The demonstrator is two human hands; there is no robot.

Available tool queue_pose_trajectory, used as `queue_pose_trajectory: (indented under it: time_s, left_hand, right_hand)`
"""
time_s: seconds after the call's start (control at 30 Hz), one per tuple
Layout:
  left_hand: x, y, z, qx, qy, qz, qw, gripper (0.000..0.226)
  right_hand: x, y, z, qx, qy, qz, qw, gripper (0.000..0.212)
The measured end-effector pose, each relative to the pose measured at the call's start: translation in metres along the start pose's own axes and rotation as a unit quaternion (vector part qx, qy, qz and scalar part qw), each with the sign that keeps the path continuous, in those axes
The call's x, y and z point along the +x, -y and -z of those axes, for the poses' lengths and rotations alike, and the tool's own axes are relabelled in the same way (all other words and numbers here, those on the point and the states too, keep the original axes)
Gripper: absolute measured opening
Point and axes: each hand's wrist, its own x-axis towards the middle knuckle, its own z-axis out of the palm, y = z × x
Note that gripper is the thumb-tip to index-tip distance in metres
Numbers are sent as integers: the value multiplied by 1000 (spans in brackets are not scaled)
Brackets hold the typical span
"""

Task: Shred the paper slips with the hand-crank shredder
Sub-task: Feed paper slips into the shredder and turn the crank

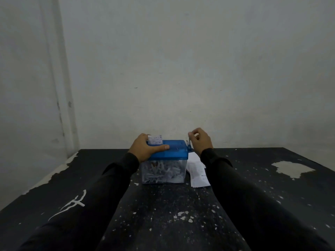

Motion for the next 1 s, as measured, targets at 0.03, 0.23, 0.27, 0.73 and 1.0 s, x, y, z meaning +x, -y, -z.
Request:
queue_pose_trajectory:
  time_s: [0.03, 0.23, 0.27, 0.73, 1.0]
  left_hand:
    - [0, 0, 0, -2, 7, -6, 1000, 69]
    - [-3, -7, 0, -10, 37, -32, 999, 44]
    - [-2, -7, 1, -8, 40, -31, 999, 44]
    - [0, -1, -1, 42, -2, 7, 999, 77]
    - [-2, -6, -1, 40, -3, 23, 999, 70]
  right_hand:
    - [-2, -4, -3, -17, 2, -4, 1000, 19]
    - [-31, -44, -8, -118, 47, -8, 992, 26]
    - [-37, -50, -8, -129, 53, -7, 990, 28]
    - [-86, -19, 26, 102, 52, 87, 990, 33]
    - [-26, 4, 18, 111, 22, 90, 989, 58]
